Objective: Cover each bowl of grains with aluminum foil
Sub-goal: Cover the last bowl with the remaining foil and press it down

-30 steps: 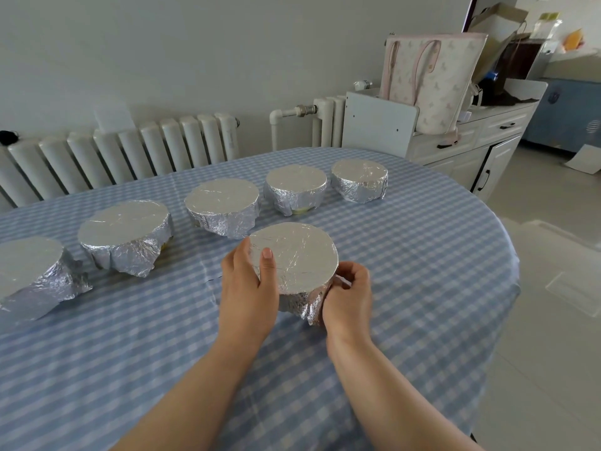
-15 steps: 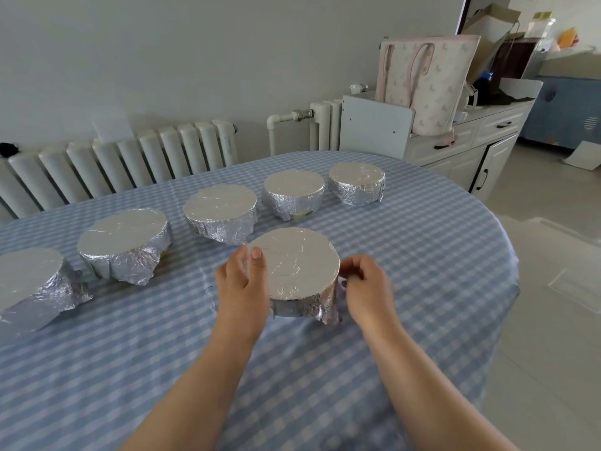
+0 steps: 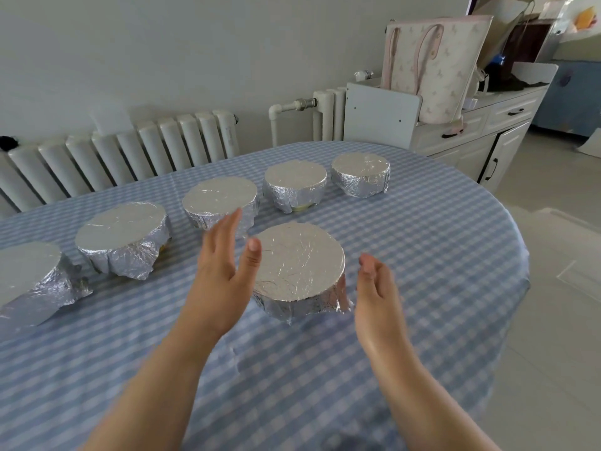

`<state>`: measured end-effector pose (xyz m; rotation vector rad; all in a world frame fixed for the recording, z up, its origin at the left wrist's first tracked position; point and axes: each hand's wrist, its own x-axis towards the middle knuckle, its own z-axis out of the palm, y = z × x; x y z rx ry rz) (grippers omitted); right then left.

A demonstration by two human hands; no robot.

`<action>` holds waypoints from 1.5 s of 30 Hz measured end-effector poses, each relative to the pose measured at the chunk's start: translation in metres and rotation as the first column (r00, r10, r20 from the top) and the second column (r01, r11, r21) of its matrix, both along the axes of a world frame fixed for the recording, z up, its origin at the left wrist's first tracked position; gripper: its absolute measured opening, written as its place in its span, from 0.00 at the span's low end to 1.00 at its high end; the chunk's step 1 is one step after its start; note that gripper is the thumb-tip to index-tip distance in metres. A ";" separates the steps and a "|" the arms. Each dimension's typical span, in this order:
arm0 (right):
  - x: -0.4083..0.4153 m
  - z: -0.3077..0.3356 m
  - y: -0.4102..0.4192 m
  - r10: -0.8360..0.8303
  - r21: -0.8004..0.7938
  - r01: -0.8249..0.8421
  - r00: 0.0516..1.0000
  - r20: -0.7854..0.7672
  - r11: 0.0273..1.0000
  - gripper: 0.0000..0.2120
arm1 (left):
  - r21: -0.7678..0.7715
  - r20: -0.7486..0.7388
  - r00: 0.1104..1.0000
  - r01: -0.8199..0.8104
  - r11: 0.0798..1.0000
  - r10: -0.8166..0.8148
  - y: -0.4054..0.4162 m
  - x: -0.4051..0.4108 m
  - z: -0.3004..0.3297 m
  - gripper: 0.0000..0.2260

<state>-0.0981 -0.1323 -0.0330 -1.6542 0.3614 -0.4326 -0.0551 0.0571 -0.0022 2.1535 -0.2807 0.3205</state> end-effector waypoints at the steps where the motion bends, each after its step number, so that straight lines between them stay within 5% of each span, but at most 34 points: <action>1: -0.003 -0.003 0.007 0.010 -0.021 -0.010 1.000 0.021 1.000 0.10 | 0.007 -0.002 0.999 0.046 0.999 -0.046 -0.003 0.000 -0.004 0.38; 6: -0.006 -0.008 0.027 0.033 0.018 -0.034 0.998 0.047 0.999 0.10 | -0.033 -0.084 0.996 0.035 0.999 -0.038 -0.018 -0.004 -0.017 0.39; 16: 0.028 -0.002 0.009 -0.030 0.248 0.064 0.990 -0.138 0.967 0.09 | -0.078 -0.064 0.990 -0.131 0.988 0.126 -0.034 -0.010 -0.022 0.44; 22: 0.034 -0.001 0.009 -0.072 0.323 0.111 0.989 -0.131 0.940 0.08 | -0.102 -0.066 0.988 -0.147 0.984 0.141 -0.033 -0.005 -0.025 0.37; 30: 0.037 -0.005 0.017 -0.068 0.333 0.118 0.985 -0.157 0.935 0.18 | -0.106 -0.063 0.988 -0.144 0.984 0.138 -0.036 -0.006 -0.026 0.32; 35: 0.037 -0.003 0.015 -0.060 0.350 0.110 0.987 -0.149 0.930 0.19 | -0.115 -0.054 0.989 -0.143 0.983 0.138 -0.035 -0.004 -0.027 0.38; 38: 0.036 -0.002 0.013 -0.038 0.268 0.082 0.985 -0.165 0.960 0.14 | -0.119 -0.044 0.990 -0.140 0.983 0.135 -0.034 -0.004 -0.028 0.40; 42: 0.034 0.005 0.005 0.063 -0.109 -0.095 0.961 -0.269 0.989 0.06 | -0.111 -0.033 0.989 -0.144 0.983 0.141 -0.033 -0.002 -0.030 0.41; 45: 0.037 0.009 -0.002 0.101 -0.230 -0.193 0.928 -0.359 0.954 0.05 | -0.101 -0.042 0.990 -0.139 0.985 0.135 -0.033 -0.002 -0.029 0.41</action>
